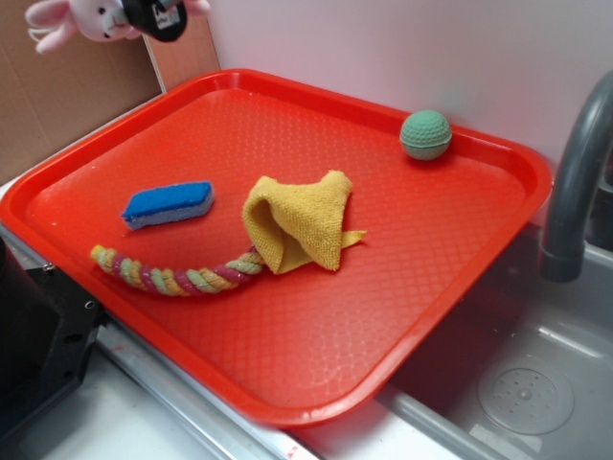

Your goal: Grab the pink bunny.

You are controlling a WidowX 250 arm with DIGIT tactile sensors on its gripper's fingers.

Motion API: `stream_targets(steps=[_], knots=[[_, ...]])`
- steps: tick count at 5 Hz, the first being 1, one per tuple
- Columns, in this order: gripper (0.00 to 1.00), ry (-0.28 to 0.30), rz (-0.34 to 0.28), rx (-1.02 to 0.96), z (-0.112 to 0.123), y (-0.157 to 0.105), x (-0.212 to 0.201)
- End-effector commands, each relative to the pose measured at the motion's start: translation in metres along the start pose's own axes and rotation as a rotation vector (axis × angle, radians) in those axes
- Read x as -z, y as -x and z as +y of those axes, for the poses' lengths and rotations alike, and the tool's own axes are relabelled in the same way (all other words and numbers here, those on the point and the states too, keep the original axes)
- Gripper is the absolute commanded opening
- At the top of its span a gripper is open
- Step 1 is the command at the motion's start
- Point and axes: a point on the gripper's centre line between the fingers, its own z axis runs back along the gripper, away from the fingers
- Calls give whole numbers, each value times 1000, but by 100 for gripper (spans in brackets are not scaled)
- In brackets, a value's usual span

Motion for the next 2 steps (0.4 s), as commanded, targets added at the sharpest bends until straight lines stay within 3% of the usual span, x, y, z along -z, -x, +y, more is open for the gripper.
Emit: stream_targets(steps=[1, 2], knots=[[0, 53, -63, -45, 21, -2, -11], [0, 57, -36, -96, 26, 3, -9]])
